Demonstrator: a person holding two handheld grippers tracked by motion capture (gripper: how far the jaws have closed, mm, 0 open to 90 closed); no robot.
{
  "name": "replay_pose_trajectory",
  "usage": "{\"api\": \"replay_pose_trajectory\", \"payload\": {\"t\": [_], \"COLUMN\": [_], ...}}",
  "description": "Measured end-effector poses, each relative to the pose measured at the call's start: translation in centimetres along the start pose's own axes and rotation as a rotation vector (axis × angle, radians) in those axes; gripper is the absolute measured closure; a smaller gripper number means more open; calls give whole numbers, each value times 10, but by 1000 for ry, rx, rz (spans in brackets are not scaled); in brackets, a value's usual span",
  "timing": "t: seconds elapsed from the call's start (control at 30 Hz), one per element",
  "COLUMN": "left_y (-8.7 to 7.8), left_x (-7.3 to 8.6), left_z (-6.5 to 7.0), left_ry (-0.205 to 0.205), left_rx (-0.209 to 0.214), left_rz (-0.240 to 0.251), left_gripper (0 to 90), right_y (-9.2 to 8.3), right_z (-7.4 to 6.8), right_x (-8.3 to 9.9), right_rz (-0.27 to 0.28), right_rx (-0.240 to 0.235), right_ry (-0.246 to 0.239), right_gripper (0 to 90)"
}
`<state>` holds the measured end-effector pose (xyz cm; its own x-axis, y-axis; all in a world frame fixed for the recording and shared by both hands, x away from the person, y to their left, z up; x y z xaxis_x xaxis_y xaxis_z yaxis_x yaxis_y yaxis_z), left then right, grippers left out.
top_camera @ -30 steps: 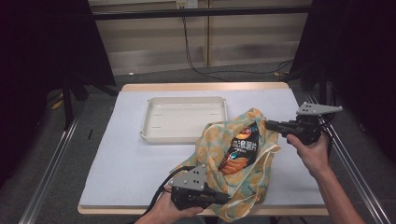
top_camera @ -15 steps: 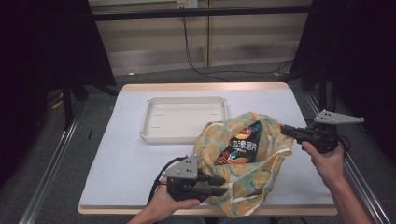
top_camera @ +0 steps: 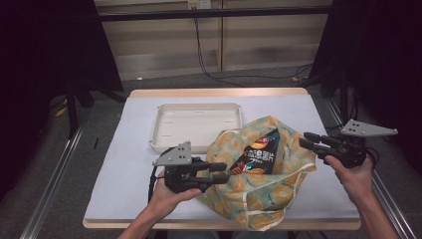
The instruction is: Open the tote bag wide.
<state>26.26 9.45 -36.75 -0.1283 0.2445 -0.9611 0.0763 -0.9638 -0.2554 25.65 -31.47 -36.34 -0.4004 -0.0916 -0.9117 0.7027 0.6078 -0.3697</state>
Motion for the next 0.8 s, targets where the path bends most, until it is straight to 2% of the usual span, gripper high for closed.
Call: {"api": "replay_pose_trajectory", "payload": {"t": [0.03, 0.13, 0.17, 0.2, 0.27, 0.3, 0.37, 0.4, 0.43, 0.47, 0.5, 0.53, 0.57, 0.63, 0.67, 0.7, 0.73, 0.77, 0.8], "left_y": [3, 10, 13, 16, 24, 27, 36, 36, 43, 48, 48, 57, 61, 69, 70, 70, 70, 70, 69], "left_x": [0, -1, -1, -3, -5, -7, -12, -12, -15, -16, -16, -17, -18, -18, -18, -18, -17, -17, -17], "left_z": [-10, -24, -29, -33, -41, -44, -49, -49, -51, -51, -51, -51, -50, -46, -45, -45, -46, -46, -48], "left_ry": [-6, -25, -21, -22, -10, -5, 4, 4, 15, 21, 21, 31, 37, 58, 67, 67, 76, 76, 74], "left_rx": [-26, -85, -73, -100, -128, -128, -153, -153, -146, -147, -147, -138, -124, -130, -129, -129, -158, -158, -170], "left_rz": [3, -8, -11, -26, -51, -57, -67, -67, -91, -100, -100, -119, -117, -137, -150, -150, -166, -166, -175], "left_gripper": [662, 661, 641, 616, 501, 492, 453, 426, 416, 386, 364, 349, 304, 264, 273, 310, 375, 440, 525], "right_y": [5, 12, 16, 19, 26, 30, 38, 38, 46, 49, 51, 53, 54, 56, 56, 56, 56, 56, 55], "right_z": [-3, -7, -8, -10, -13, -14, -16, -16, -16, -16, -16, -15, -15, -13, -11, -10, -8, -8, -6], "right_x": [-7, -14, -17, -19, -24, -26, -28, -28, -27, -26, -25, -24, -23, -21, -19, -18, -18, -18, -16], "right_rz": [11, 14, 17, 19, 25, 17, -6, -6, -36, -43, -53, -58, -59, -58, -67, -63, -63, -63, -75], "right_rx": [-12, -26, -27, -27, -40, -50, -61, -61, -55, -54, -38, -14, -12, 17, 37, 35, 33, 33, 60], "right_ry": [-9, -20, -21, -26, -41, -43, -46, -46, -49, -48, -50, -59, -57, -57, -65, -57, -45, -45, -47], "right_gripper": [632, 602, 591, 581, 566, 554, 532, 532, 507, 499, 491, 490, 491, 503, 527, 560, 605, 605, 683]}}
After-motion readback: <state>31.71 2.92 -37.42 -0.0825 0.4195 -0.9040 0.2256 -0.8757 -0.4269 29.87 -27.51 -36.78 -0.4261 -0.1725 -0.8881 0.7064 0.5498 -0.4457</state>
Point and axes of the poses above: each handheld gripper's, and its own axes: y roughly forward along the jaws, x roughly out of its underside, z roughly to its right, the point moved 1 cm from there along y, roughly forward along the jaws, and after that the axes turned 4 degrees about y, right-handed, at the moved point
